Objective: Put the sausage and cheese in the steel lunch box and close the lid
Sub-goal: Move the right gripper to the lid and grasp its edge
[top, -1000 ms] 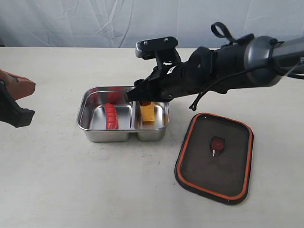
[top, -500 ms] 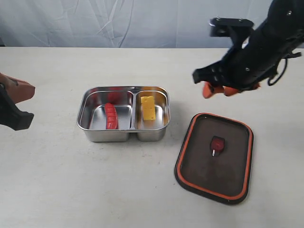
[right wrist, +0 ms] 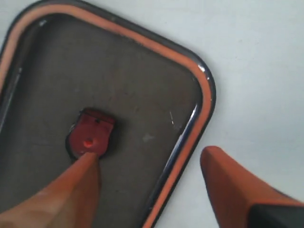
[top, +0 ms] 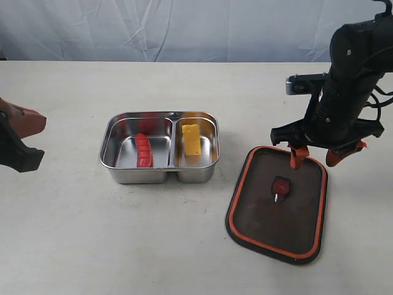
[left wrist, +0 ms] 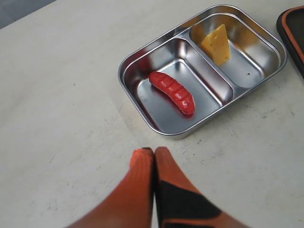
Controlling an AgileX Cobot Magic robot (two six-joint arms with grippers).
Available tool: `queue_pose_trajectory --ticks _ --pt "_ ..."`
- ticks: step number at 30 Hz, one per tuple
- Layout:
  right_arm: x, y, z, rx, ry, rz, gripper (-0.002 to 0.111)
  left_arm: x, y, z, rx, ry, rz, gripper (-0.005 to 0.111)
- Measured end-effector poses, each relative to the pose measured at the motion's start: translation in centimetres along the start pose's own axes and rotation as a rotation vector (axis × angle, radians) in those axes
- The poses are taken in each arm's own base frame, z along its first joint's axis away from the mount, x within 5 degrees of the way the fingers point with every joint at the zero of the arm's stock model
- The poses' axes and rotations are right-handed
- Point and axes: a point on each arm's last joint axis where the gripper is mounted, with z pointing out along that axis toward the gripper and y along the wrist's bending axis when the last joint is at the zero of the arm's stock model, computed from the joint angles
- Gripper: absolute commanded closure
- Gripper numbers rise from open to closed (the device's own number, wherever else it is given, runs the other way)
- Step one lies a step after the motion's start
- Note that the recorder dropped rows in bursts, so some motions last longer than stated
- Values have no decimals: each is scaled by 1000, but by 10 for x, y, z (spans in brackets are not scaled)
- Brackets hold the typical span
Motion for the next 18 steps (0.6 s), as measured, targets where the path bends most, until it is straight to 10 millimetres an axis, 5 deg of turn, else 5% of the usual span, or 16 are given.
queue_pose_trajectory --ticks 18 --pt "25 -26 38 70 92 105 47 0 -1 0 6 1 -9 107"
